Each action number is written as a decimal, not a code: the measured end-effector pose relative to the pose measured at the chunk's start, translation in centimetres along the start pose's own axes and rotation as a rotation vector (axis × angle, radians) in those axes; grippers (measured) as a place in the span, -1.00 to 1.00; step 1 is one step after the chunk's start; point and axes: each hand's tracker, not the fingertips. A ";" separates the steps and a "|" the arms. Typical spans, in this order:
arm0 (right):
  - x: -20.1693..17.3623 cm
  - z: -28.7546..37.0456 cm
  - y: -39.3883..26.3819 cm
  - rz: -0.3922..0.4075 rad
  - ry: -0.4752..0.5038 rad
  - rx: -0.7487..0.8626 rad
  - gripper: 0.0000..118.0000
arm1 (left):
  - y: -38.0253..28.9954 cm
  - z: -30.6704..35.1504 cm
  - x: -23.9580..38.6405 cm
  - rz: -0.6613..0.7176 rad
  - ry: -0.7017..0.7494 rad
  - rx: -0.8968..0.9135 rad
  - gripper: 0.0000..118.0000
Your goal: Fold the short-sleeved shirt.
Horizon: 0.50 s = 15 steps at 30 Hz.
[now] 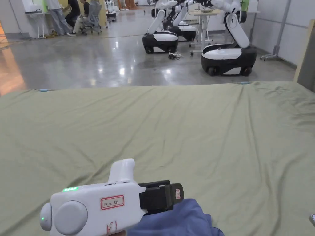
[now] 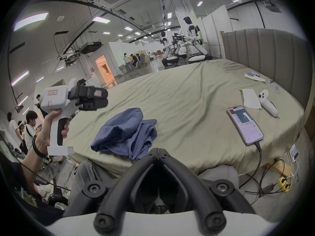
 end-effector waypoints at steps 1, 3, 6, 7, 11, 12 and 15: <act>-0.1 -0.1 -0.1 -0.003 0.000 -0.001 -1.00 | -0.9 -1.2 -0.3 0.030 -0.012 -0.050 -0.28; -0.3 -0.4 -0.2 -0.008 0.007 -0.006 -1.00 | -2.3 -3.9 -0.7 0.053 -0.039 -0.152 -0.84; -0.8 -0.7 -0.3 -0.002 0.018 -0.025 -1.00 | -4.6 -8.5 -1.1 0.049 -0.063 -0.305 -1.00; -1.0 -0.8 -0.4 0.007 0.017 -0.038 -1.00 | -5.2 -9.8 -1.1 0.007 0.015 -0.377 -1.00; -1.3 -1.4 -0.8 0.042 0.017 -0.076 -1.00 | -6.1 -10.8 0.6 -0.085 0.058 -0.418 -1.00; -1.3 -1.7 -0.8 0.043 0.018 -0.085 -1.00 | -5.6 -10.8 0.7 -0.086 0.063 -0.425 -1.00; -1.5 -2.9 -0.5 0.049 0.027 -0.106 -1.00 | -5.5 -10.0 0.8 -0.148 0.031 -0.387 -0.99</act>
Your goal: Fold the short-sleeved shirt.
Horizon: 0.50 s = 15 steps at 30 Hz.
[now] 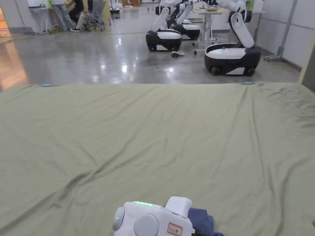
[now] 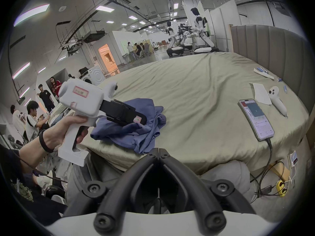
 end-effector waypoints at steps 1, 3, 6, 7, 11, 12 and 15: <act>-0.2 -0.4 0.3 0.009 -0.003 -0.003 -1.00 | -0.3 0.9 0.1 -0.050 -0.047 0.044 -0.99; -0.7 -1.3 1.2 0.019 -0.026 -0.009 -1.00 | -0.8 3.3 0.9 -0.110 -0.091 0.152 -0.95; -1.2 -3.2 3.3 0.027 0.050 -0.012 -1.00 | -1.4 7.3 0.0 -0.120 -0.076 0.236 -0.61; -1.4 -4.1 4.3 0.032 0.090 -0.013 -1.00 | -1.7 8.8 -0.3 -0.116 -0.057 0.268 -0.44; -2.3 -9.2 8.2 0.071 0.164 -0.091 -1.00 | -3.6 13.4 -2.8 -0.033 0.011 0.366 -0.08; -2.8 -10.7 9.3 0.093 0.147 -0.123 -1.00 | -4.2 14.3 -4.1 0.019 0.023 0.370 -0.08; -3.5 -14.9 10.5 0.163 0.130 -0.252 -1.00 | -5.9 16.1 -6.4 0.172 0.059 0.413 -0.08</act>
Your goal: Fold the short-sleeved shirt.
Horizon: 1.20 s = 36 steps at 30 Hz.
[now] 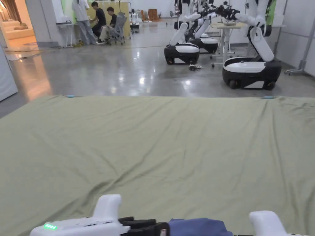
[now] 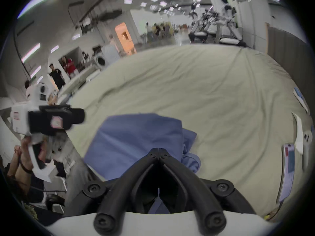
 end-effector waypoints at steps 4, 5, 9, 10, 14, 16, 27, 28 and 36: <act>-0.2 -5.1 -1.1 0.049 -0.097 -0.377 -1.00 | -1.4 1.2 -5.2 0.252 -0.046 0.044 -0.08; -0.3 -4.6 -1.1 0.041 -0.101 -0.250 -1.00 | -1.7 1.1 -5.7 0.268 -0.055 0.042 -0.08; -1.0 -4.7 -1.5 0.061 -0.134 -0.258 -1.00 | -2.8 -1.4 -6.0 0.274 -0.082 -0.007 -0.08; -1.1 -4.7 -1.5 0.058 -0.137 -0.256 -1.00 | -2.9 -2.4 -6.1 0.286 -0.102 -0.029 -0.07; -1.2 -4.3 -1.5 0.049 -0.146 -0.252 -1.00 | -3.2 -5.9 -5.6 0.330 -0.138 -0.075 -0.10; -0.8 -4.3 -1.7 0.028 -0.135 -0.246 -1.00 | -3.2 -6.6 -6.5 0.349 -0.081 -0.085 -0.13; -0.5 -4.0 -2.5 -0.001 -0.126 -0.213 -1.00 | -3.8 -6.4 -5.0 0.367 -0.055 -0.076 -0.72; -0.5 -3.9 -2.5 -0.006 -0.124 -0.208 -1.00 | -4.0 -6.4 -5.1 0.378 -0.062 -0.082 -0.74; -0.6 -0.4 -2.5 -0.066 -0.030 -0.026 -1.00 | -3.9 -3.5 -5.7 0.433 -0.094 0.037 -0.82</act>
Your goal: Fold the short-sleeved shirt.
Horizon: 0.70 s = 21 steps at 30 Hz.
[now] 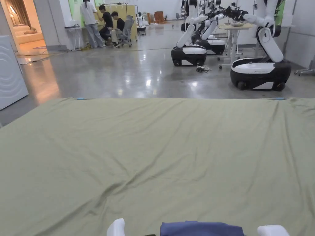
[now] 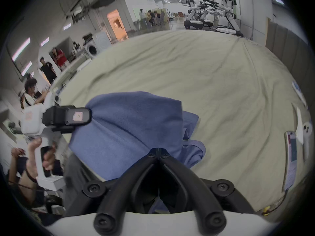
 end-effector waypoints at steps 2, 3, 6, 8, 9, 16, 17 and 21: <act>0.5 0.5 -0.2 -0.038 0.041 0.018 -1.00 | 0.5 1.2 0.0 0.003 0.017 0.002 -0.83; 0.5 0.8 -0.3 -0.046 0.045 0.028 -1.00 | 1.4 2.2 -0.6 0.014 -0.002 0.020 -0.83; 0.1 1.3 -0.3 -0.058 0.053 0.048 -1.00 | 3.4 5.7 -1.3 -0.001 0.005 0.052 -0.83; 0.0 1.2 -0.2 -0.072 0.081 0.046 -1.00 | 5.5 8.7 -2.7 -0.011 0.080 0.081 -0.83; -0.6 1.6 -0.1 -0.069 0.089 0.045 -1.00 | 6.3 10.7 -3.6 -0.008 0.099 0.110 -0.83; -1.2 1.5 -0.7 -0.054 0.137 0.038 -1.00 | 15.9 21.6 -9.4 -0.067 0.420 0.145 -0.83; -1.1 1.4 -0.8 -0.061 0.152 0.041 -1.00 | 16.9 22.2 -9.9 -0.038 0.487 0.148 -0.83; -0.8 1.0 -1.0 -0.075 0.157 0.024 -1.00 | 20.6 25.5 -13.8 -0.001 0.546 0.205 -0.82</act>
